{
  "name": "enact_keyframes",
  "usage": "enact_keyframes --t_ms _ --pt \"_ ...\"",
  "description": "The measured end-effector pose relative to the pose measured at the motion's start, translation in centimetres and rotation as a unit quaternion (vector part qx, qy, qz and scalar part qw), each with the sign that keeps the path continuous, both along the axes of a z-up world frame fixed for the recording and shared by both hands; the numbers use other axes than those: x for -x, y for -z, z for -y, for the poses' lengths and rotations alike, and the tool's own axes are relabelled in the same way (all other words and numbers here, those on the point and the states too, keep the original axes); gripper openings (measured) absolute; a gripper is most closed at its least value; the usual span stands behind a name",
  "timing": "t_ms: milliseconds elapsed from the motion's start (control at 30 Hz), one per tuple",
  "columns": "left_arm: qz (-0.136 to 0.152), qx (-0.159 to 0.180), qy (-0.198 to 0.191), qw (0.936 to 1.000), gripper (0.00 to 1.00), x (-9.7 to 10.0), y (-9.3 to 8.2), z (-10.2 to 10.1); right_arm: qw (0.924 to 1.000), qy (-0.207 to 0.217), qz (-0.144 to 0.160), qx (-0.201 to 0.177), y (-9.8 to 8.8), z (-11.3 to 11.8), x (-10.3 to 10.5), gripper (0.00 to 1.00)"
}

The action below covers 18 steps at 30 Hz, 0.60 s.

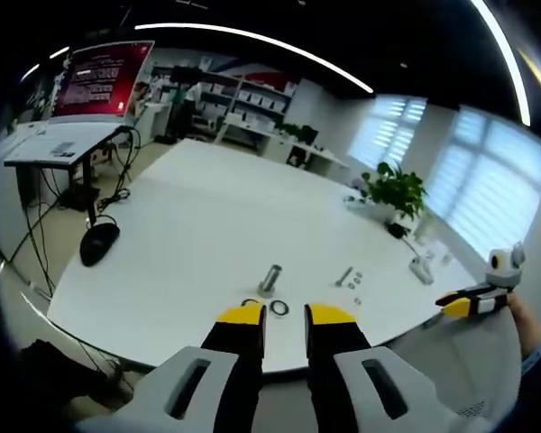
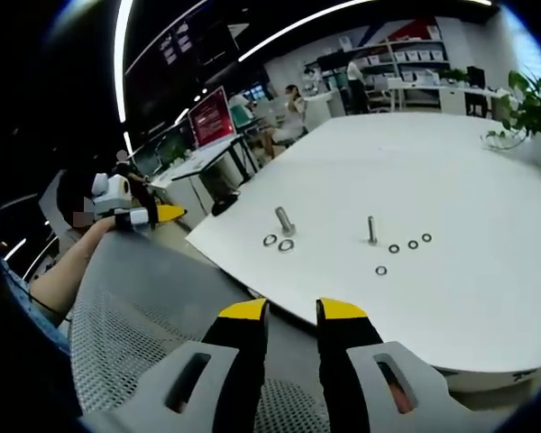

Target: Place the washer onto the threaded stud by aligning its center hole with the stud, sliding it down to the base, and recovering from edge contact or off-axis alignment until the washer reaches the visible bottom stop.

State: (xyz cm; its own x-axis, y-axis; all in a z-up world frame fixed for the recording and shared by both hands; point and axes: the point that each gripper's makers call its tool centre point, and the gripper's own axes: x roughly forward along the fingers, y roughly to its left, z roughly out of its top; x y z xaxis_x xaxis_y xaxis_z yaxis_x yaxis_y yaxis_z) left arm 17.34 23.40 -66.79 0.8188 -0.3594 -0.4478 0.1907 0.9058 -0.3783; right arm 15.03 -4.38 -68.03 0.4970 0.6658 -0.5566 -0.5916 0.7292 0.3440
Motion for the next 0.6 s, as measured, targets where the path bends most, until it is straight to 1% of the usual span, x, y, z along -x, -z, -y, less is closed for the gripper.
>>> enact_keyframes --t_ms 600 --pt "0.0 -0.001 -0.003 1.0 0.13 -0.04 0.01 -0.15 1.0 -0.001 0.001 -0.003 -0.05 -0.08 -0.02 0.24"
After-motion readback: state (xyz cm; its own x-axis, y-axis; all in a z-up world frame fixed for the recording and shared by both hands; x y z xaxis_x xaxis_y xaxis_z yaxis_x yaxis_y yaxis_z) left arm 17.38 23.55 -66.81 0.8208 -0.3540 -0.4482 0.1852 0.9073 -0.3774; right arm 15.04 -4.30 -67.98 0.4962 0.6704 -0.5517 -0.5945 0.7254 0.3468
